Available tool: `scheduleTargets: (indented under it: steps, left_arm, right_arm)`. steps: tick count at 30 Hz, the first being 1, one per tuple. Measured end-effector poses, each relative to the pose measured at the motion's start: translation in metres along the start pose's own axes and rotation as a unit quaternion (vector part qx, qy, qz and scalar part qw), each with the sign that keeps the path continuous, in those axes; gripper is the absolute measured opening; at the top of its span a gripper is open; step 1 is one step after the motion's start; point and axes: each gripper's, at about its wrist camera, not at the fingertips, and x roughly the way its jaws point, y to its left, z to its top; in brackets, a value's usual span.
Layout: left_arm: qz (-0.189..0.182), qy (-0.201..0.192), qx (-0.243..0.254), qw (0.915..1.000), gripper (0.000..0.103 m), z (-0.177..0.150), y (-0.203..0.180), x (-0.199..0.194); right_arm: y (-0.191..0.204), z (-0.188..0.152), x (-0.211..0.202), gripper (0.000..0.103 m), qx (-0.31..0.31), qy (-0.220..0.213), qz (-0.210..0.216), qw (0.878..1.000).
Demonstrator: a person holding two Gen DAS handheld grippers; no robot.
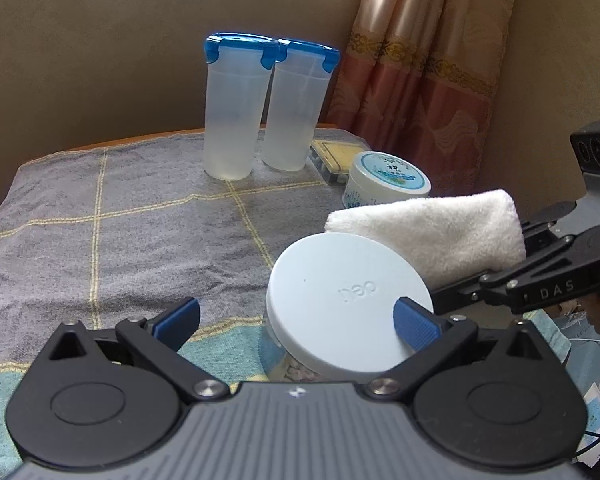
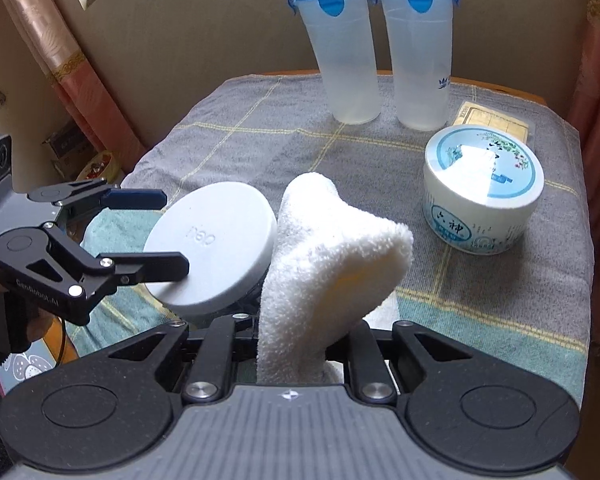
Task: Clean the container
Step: 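Wipe the jar body side with the cloth in the right tool while the left tool holds the jar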
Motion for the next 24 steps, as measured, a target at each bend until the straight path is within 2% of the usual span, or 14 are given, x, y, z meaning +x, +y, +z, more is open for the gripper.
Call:
scheduleTargets:
  steps: [11, 24]
  left_arm:
    - [0.015, -0.001, -0.005, 0.9999, 0.103, -0.001, -0.003, -0.001]
    - [0.031, 0.0, -0.009, 0.9995, 0.103, 0.0, -0.007, -0.003]
  right_arm:
    - [0.025, -0.024, -0.014, 0.018, -0.016, 0.004, -0.004, 1.0]
    - [0.053, -0.047, -0.025, 0.018, -0.009, -0.005, 0.025, 1.0]
